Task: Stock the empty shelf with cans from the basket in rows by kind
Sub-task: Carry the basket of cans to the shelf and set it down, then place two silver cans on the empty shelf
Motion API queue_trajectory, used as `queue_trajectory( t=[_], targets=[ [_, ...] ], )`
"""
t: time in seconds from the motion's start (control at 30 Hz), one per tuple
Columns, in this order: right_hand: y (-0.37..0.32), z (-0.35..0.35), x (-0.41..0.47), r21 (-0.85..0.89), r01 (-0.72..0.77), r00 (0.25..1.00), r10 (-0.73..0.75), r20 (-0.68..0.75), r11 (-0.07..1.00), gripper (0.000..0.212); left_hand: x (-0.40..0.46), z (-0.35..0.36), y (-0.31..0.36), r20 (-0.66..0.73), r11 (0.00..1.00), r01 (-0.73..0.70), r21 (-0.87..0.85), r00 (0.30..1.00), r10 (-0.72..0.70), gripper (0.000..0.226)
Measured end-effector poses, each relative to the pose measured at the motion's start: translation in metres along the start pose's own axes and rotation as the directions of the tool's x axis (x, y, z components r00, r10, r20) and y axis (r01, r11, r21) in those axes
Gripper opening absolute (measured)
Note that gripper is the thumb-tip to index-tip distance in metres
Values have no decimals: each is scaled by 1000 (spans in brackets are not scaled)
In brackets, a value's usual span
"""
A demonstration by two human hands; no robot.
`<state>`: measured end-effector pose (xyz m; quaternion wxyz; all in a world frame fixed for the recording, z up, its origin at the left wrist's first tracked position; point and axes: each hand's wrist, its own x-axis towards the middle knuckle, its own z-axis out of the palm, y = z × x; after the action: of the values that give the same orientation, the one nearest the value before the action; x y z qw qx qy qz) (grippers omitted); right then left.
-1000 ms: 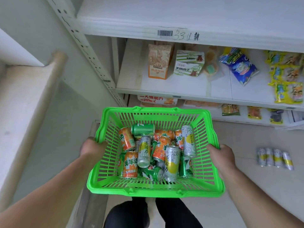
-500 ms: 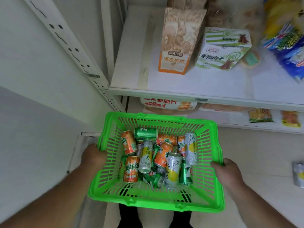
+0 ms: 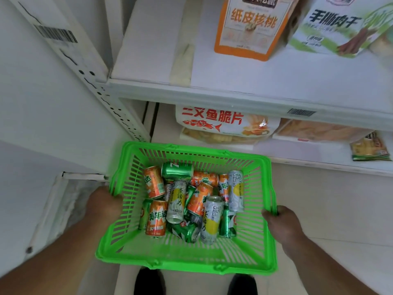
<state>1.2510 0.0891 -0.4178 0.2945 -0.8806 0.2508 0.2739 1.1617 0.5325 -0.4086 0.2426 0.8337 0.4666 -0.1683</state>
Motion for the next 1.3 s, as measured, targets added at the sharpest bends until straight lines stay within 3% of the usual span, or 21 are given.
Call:
queue_trajectory(
  t=[0.2, 0.63, 0.87, 0.97, 1.03, 1.1, 1.17, 1.23, 1.3],
  targets=[
    [0, 15, 12, 28, -14, 1000, 14, -3, 1000, 19, 16, 17, -3, -31, 994, 25, -105, 999, -28, 18],
    [-8, 23, 21, 123, -37, 996, 47, -80, 992, 17, 23, 25, 5, -76, 991, 5, -133, 997, -15, 25],
    [-15, 16, 13, 53, -3, 999, 5, -48, 999, 22, 6, 18, 11, -41, 978, 47, -202, 998, -57, 27],
    [-27, 13, -10, -43, 117, 984, -122, -132, 992, 39, -18, 20, 13, -94, 988, 42, -150, 994, -56, 43],
    [-33, 14, -32, -105, 288, 920, -306, -246, 952, 49, -41, 27, 16, -192, 998, -62, -33, 980, 54, 58],
    [-39, 21, -50, -119, 394, 872, -411, -265, 911, 50, -67, 35, 31, -205, 984, -159, -84, 969, 139, 66],
    [-43, 30, -59, -55, 378, 910, -382, -161, 924, 51, -86, 50, 45, -112, 964, -188, -188, 979, 169, 62],
    [-44, 42, -61, 65, 211, 976, -214, 49, 975, 57, -93, 68, 53, 31, 961, -162, -223, 985, 173, 52],
    [-45, 55, -56, 109, 45, 974, -68, 215, 993, 60, -92, 84, 58, 138, 968, -135, -213, 976, 166, 46]
  ],
)
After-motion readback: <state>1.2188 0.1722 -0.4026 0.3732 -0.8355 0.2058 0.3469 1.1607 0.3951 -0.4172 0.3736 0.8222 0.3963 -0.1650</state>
